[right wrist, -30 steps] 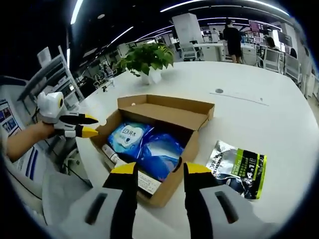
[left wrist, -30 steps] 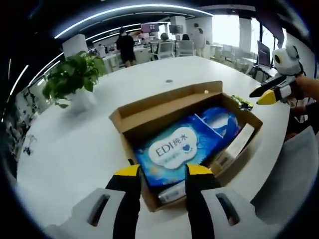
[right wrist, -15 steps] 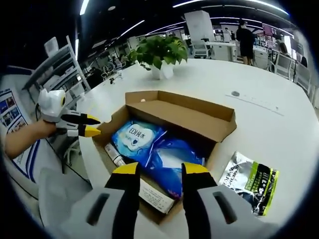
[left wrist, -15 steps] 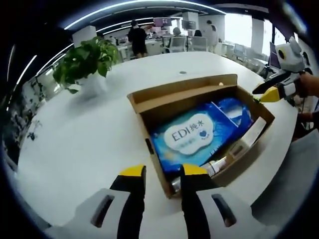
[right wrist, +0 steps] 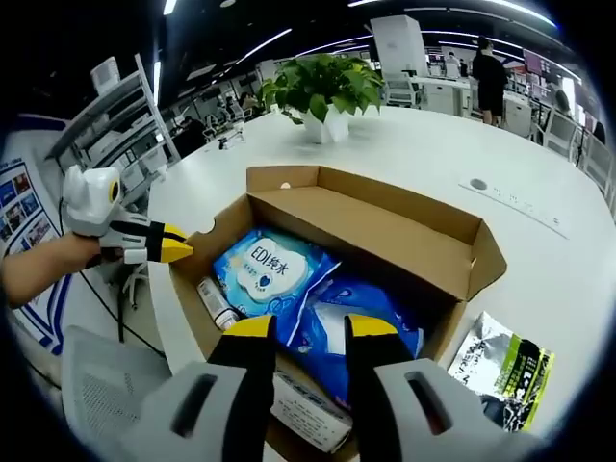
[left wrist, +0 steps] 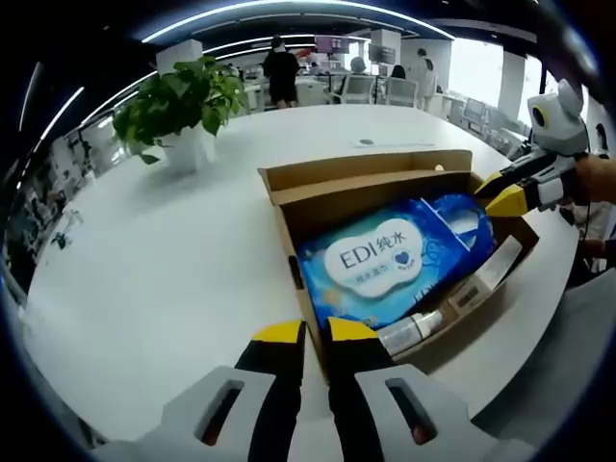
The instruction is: Operate the shoe box by opening the lid, removing the specified soft item, and placing it in the target area until the item is outside and the box remains undamaged.
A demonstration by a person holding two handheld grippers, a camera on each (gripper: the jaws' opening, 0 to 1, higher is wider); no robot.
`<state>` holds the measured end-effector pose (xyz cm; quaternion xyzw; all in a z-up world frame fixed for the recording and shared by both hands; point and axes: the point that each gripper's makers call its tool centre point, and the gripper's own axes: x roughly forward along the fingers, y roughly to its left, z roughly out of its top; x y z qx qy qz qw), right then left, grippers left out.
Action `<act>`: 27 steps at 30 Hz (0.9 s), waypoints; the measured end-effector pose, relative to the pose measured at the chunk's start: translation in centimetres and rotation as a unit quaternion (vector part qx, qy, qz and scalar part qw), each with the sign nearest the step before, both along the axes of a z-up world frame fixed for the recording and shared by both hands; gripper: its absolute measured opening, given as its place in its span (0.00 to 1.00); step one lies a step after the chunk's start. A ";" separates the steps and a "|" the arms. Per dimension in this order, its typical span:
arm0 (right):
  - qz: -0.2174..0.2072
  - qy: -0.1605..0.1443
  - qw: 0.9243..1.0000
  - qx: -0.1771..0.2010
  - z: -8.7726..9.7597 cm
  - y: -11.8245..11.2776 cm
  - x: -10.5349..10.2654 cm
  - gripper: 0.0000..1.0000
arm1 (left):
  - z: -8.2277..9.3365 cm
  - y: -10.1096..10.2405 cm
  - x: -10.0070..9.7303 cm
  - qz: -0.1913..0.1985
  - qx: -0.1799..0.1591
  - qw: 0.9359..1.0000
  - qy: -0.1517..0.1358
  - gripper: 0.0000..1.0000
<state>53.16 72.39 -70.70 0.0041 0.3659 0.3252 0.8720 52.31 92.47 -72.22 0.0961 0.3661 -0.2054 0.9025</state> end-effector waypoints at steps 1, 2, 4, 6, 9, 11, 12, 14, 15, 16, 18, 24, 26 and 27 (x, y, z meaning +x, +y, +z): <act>0.001 0.000 1.000 -0.001 -0.2 0.1 0.1 0.24 | 0.0 0.0 0.0 0.000 0.003 1.000 -0.001 0.05; 0.001 -0.001 1.000 -0.001 -0.3 0.3 0.3 0.24 | 0.0 0.0 0.0 0.000 0.003 1.000 -0.002 0.05; 0.003 -0.001 1.000 0.000 -0.6 0.7 0.5 0.23 | 0.0 0.0 0.0 0.001 0.005 1.000 -0.003 0.05; 0.005 0.003 1.000 0.000 -1.0 1.1 0.8 0.23 | 0.0 0.0 0.0 0.005 0.004 1.000 -0.005 0.05; 0.013 0.004 1.000 -0.003 -1.3 1.7 1.0 0.23 | 0.1 0.0 0.0 0.010 0.001 1.000 -0.008 0.04; 0.015 0.006 1.000 -0.004 -1.6 1.9 1.2 0.22 | 0.2 0.0 0.0 0.013 -0.001 1.000 -0.010 0.04; 0.017 0.007 1.000 -0.006 -1.8 2.1 1.4 0.22 | 0.2 0.1 -0.1 0.014 -0.002 1.000 -0.010 0.04; 0.021 0.011 1.000 -0.011 -2.1 2.4 1.5 0.22 | 0.2 0.1 0.0 0.015 -0.003 1.000 -0.010 0.04; 0.025 0.012 0.999 -0.015 -2.4 2.5 1.6 0.22 | 0.2 0.1 0.0 0.016 -0.004 1.000 -0.010 0.04; 0.027 0.013 0.999 -0.017 -2.5 2.6 1.7 0.21 | 0.2 0.1 0.0 0.017 -0.005 1.000 -0.010 0.04; 0.030 0.014 0.999 -0.022 -2.9 2.9 1.9 0.21 | 0.2 0.1 -0.1 0.018 -0.007 1.000 -0.010 0.04; 0.031 0.028 0.999 -0.021 -3.7 3.8 2.2 0.20 | 0.2 0.1 0.0 0.021 -0.009 1.000 -0.013 0.04; 0.030 0.031 0.999 -0.021 -3.9 4.1 2.3 0.20 | 0.2 0.1 0.0 0.022 -0.010 1.000 -0.013 0.04; 0.030 0.032 0.999 -0.022 -3.9 4.3 2.3 0.20 | 0.2 0.1 0.0 0.022 -0.011 1.000 -0.012 0.04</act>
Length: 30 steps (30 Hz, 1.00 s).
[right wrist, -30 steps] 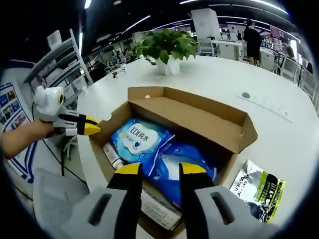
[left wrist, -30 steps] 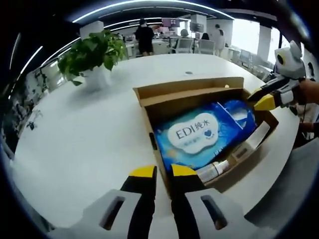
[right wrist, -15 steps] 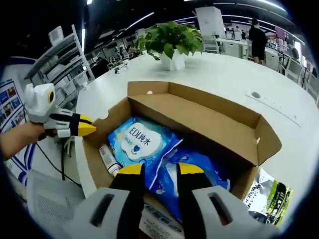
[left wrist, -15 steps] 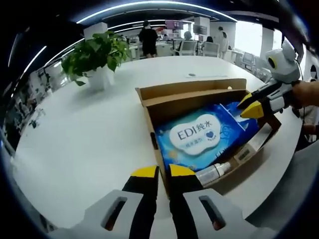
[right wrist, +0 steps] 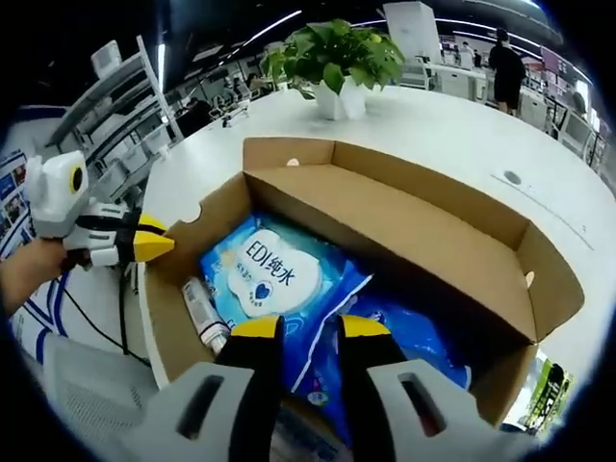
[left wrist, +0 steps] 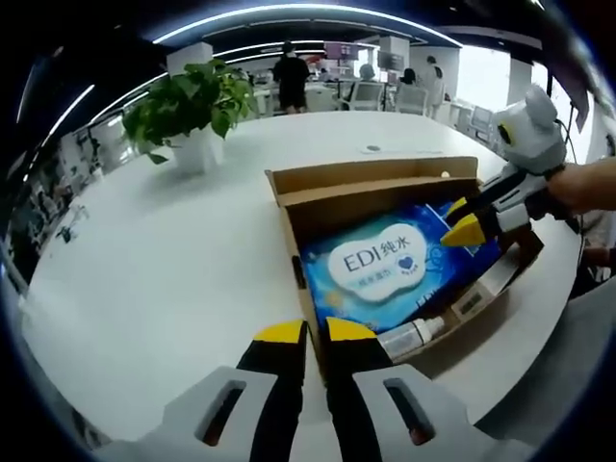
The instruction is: Operate the shoe box by opening the lid, removing the specified soft item, and placing it in the target area until the item is outside and the box remains undamaged.
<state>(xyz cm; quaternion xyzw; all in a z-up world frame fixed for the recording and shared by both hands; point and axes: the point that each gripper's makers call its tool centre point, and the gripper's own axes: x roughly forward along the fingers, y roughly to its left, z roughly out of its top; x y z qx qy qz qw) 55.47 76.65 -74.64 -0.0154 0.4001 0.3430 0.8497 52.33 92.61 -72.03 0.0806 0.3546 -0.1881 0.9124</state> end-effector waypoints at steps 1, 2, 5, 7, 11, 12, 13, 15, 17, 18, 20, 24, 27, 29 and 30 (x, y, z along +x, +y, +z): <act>0.001 0.001 1.000 -0.002 -0.1 0.2 0.0 0.20 | 0.0 0.0 0.0 0.001 -0.001 1.000 0.000 0.04; 0.002 0.002 1.000 -0.002 -0.2 0.3 0.1 0.19 | 0.0 0.0 0.0 0.001 -0.002 1.000 0.000 0.04; 0.003 0.010 1.000 -0.004 -0.5 0.7 0.1 0.17 | 0.0 -0.1 0.0 0.002 -0.004 1.000 0.000 0.04; 0.005 0.013 1.000 -0.008 -0.8 0.9 0.0 0.17 | 0.0 -0.1 -0.1 0.002 -0.005 1.000 0.000 0.04; 0.002 0.025 0.999 -0.021 -1.5 0.9 0.0 0.14 | 0.0 -0.1 -0.1 0.004 -0.007 1.000 0.001 0.03; 0.002 0.024 0.999 -0.025 -1.6 0.8 0.0 0.12 | 0.0 -0.1 -0.1 0.004 -0.008 1.000 0.001 0.03; -0.001 0.025 0.999 -0.031 -1.7 0.6 0.0 0.10 | 0.0 -0.1 -0.1 0.004 -0.008 1.000 0.001 0.03; -0.003 0.025 0.999 -0.027 -1.6 0.7 0.2 0.07 | 0.0 -0.1 -0.1 0.004 -0.008 1.000 0.001 0.03; -0.004 0.025 0.999 -0.027 -1.4 0.6 0.2 0.05 | -0.1 -0.1 0.0 0.004 -0.007 1.000 0.002 0.03; -0.007 0.026 0.999 -0.025 -1.5 0.6 0.2 0.04 | -0.1 -0.1 0.0 0.004 -0.006 1.000 0.002 0.03; -0.011 0.028 0.999 -0.024 -1.4 0.6 0.2 0.02 | -0.1 -0.1 0.0 0.004 -0.006 1.000 0.002 0.03; -0.018 0.025 0.999 -0.021 -0.9 0.4 0.2 0.00 | -0.1 -0.1 0.0 0.004 -0.005 1.000 0.003 0.03; -0.024 0.026 0.999 -0.018 -0.6 0.1 0.2 0.00 | -0.1 0.0 0.0 0.004 -0.005 1.000 0.003 0.03; -0.027 0.026 0.999 -0.016 -0.5 -0.2 0.2 0.00 | -0.1 0.0 0.0 0.005 -0.005 1.000 0.003 0.03; -0.029 0.025 0.999 -0.015 -0.3 -0.4 0.2 0.00 | -0.1 0.0 0.0 0.005 -0.005 1.000 0.003 0.03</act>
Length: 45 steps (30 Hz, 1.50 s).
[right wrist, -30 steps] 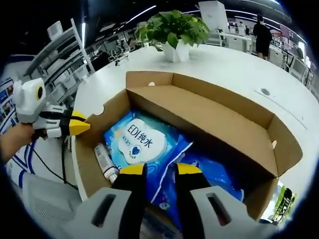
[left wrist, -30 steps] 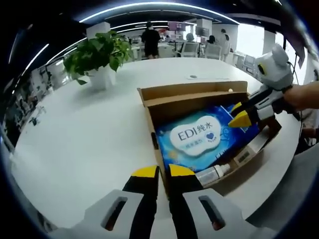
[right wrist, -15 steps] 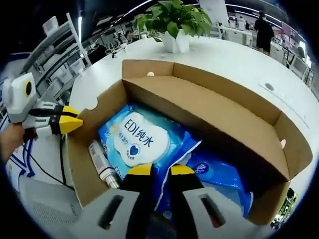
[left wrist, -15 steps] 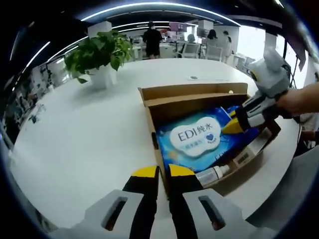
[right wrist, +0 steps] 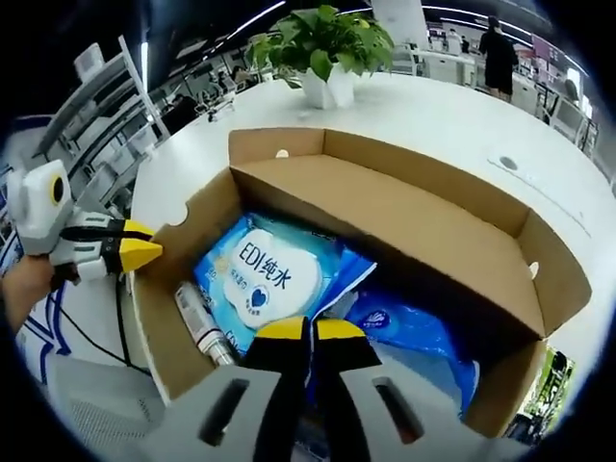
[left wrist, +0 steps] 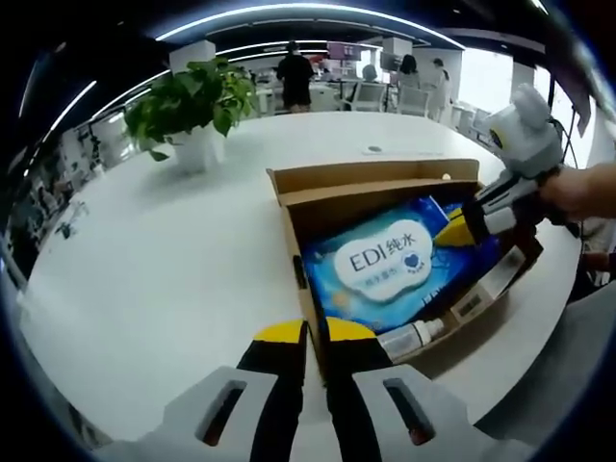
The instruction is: Operate the shoe box by opening the lid, removing the specified soft item, and placing it in the target area until the item is outside and the box remains undamaged.
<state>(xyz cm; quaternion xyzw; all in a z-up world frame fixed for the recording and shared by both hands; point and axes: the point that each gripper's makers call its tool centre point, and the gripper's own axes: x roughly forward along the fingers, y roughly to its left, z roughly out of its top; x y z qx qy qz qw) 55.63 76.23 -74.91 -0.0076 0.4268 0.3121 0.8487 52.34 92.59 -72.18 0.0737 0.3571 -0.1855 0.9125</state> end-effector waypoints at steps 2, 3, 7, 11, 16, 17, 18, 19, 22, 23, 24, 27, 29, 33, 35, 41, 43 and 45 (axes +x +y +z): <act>-0.001 -0.004 1.000 0.001 0.3 -0.3 -0.1 0.00 | 0.0 0.0 0.0 0.000 0.002 1.000 0.000 0.03; -0.002 -0.005 1.000 0.001 0.5 -0.4 -0.1 0.00 | 0.0 0.0 0.0 -0.001 0.002 1.000 0.000 0.03; -0.008 -0.006 1.000 0.001 1.1 -1.2 -0.3 0.00 | 0.0 0.0 0.0 -0.002 0.005 1.000 0.001 0.03; -0.010 -0.013 1.000 -0.002 1.5 -1.8 -0.5 0.00 | 0.0 0.0 0.1 -0.003 0.007 1.000 0.002 0.03; -0.012 -0.019 1.000 -0.009 1.8 -2.7 -0.8 0.00 | 0.0 0.0 0.0 -0.009 0.014 1.000 0.003 0.04; -0.013 -0.019 1.000 -0.009 1.9 -2.8 -0.9 0.00 | 0.0 0.0 0.0 -0.010 0.015 1.000 0.004 0.04; -0.015 -0.020 1.000 -0.008 2.0 -3.0 -1.0 0.00 | 0.0 0.0 0.0 -0.011 0.016 1.000 0.004 0.04; -0.015 -0.020 1.000 -0.008 2.0 -3.2 -1.1 0.00 | 0.0 -0.1 0.0 -0.011 0.017 1.000 0.005 0.04; -0.022 -0.017 1.000 -0.004 2.3 -3.7 -1.3 0.00 | -0.1 -0.1 0.0 -0.011 0.019 1.000 0.005 0.04; -0.023 -0.017 1.000 -0.003 2.4 -3.8 -1.4 0.00 | -0.1 -0.1 0.0 -0.011 0.020 1.000 0.005 0.04; -0.024 -0.018 1.000 -0.003 2.4 -4.0 -1.5 0.00 | -0.1 0.0 0.0 -0.011 0.020 1.000 0.005 0.04; -0.025 -0.021 0.999 -0.005 2.5 -4.2 -1.8 0.00 | -0.1 0.0 0.0 -0.011 0.020 1.000 0.006 0.04; -0.024 -0.024 0.999 -0.008 2.4 -4.3 -1.8 0.00 | -0.1 0.0 0.0 -0.013 0.023 1.000 0.007 0.04; -0.025 -0.024 0.999 -0.015 1.9 -4.6 -1.8 0.00 | -0.1 -0.1 0.1 -0.018 0.026 0.999 0.014 0.04; -0.024 -0.024 0.999 -0.020 1.7 -4.7 -1.7 0.00 | -0.1 -0.1 0.0 -0.025 0.030 0.999 0.017 0.05; -0.024 -0.025 0.999 -0.024 1.3 -4.9 -1.6 0.00 | 0.7 -0.4 0.2 -0.034 0.030 0.999 0.014 0.08; -0.026 -0.024 0.999 -0.024 1.2 -5.0 -1.6 0.00 | 1.0 -0.7 0.3 -0.039 0.032 0.999 0.010 0.10; -0.026 -0.025 0.999 -0.025 1.1 -5.1 -1.7 0.00 | 1.2 -0.9 0.4 -0.044 0.037 0.998 0.005 0.14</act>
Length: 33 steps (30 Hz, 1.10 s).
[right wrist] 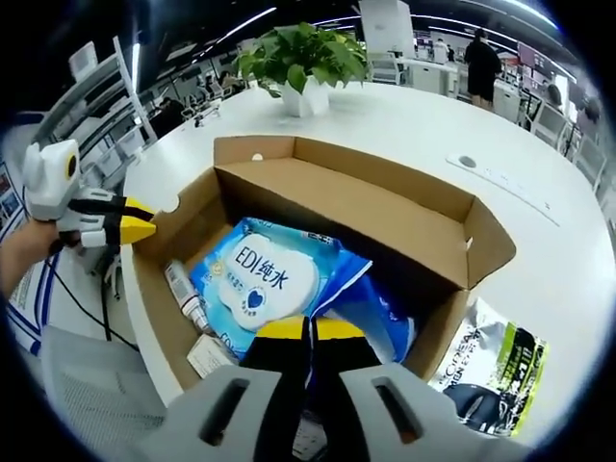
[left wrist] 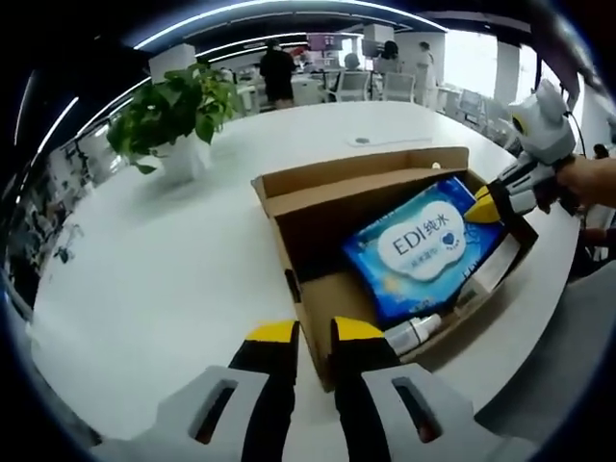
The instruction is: Operate the shoe box by opening the lid, removing the specified soft item, and placing it in the target area until the item is outside and the box remains undamaged.
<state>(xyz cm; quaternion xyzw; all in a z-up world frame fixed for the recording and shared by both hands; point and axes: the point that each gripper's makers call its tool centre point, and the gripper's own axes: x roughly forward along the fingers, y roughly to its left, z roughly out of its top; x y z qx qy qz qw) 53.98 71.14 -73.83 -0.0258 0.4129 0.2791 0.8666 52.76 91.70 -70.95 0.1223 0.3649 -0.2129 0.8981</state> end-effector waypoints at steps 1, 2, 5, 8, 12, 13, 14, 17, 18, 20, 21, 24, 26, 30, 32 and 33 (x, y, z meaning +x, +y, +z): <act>-0.001 0.000 1.000 0.000 -0.1 0.0 0.0 0.00 | 0.2 -0.2 0.1 -0.005 0.003 1.000 -0.004 0.15; -0.001 0.000 1.000 0.000 -0.2 -0.1 0.0 0.00 | 0.3 -0.4 0.1 -0.008 0.005 1.000 -0.007 0.16; -0.002 0.002 1.000 0.000 -0.4 -0.2 0.0 0.00 | 0.8 -0.9 0.4 -0.018 0.009 1.000 -0.017 0.14; -0.004 0.005 1.000 0.001 -0.6 -0.3 0.0 0.00 | 1.1 -2.0 0.7 -0.032 0.004 0.999 -0.021 0.15; -0.006 0.008 1.000 0.005 -0.7 -0.4 0.0 0.00 | 0.9 -3.1 1.0 -0.051 0.007 0.998 -0.020 0.15; -0.006 0.009 1.000 0.005 -0.7 -0.4 0.0 0.00 | 0.6 -3.3 1.2 -0.056 0.008 0.998 -0.016 0.14; -0.005 0.009 1.000 0.005 -0.8 -0.4 0.0 0.00 | 0.3 -3.5 1.2 -0.060 0.010 0.998 -0.010 0.14; -0.005 0.011 1.000 0.006 -0.8 -0.3 0.0 0.00 | -0.4 -4.2 1.4 -0.071 0.010 0.997 0.002 0.14; -0.005 0.011 1.000 0.006 -0.8 -0.3 0.0 0.00 | -0.7 -4.6 1.4 -0.078 0.011 0.997 0.010 0.14; -0.005 0.010 1.000 0.006 -0.8 -0.3 0.0 0.00 | -1.0 -5.1 1.5 -0.085 0.010 0.996 0.015 0.14; -0.004 0.010 1.000 0.006 -0.8 -0.3 0.0 0.00 | -1.4 -5.4 1.5 -0.089 0.006 0.996 0.027 0.14; -0.004 0.009 1.000 0.006 -0.7 -0.4 0.0 0.00 | -2.4 -6.0 1.6 -0.094 0.003 0.994 0.050 0.15; -0.004 0.008 1.000 0.006 -0.7 -0.4 0.0 0.00 | -2.8 -6.4 1.6 -0.101 0.008 0.993 0.059 0.16; -0.003 0.007 1.000 0.004 -0.7 -0.4 0.0 0.00 | -3.8 -6.8 1.6 -0.104 0.001 0.991 0.082 0.17; -0.001 0.006 1.000 0.002 -0.7 -0.4 -0.1 0.00 | -4.2 -7.0 1.5 -0.102 -0.003 0.990 0.097 0.17; -0.001 0.006 1.000 0.002 -0.7 -0.4 -0.1 0.00 | -4.4 -7.0 1.6 -0.101 -0.006 0.990 0.101 0.16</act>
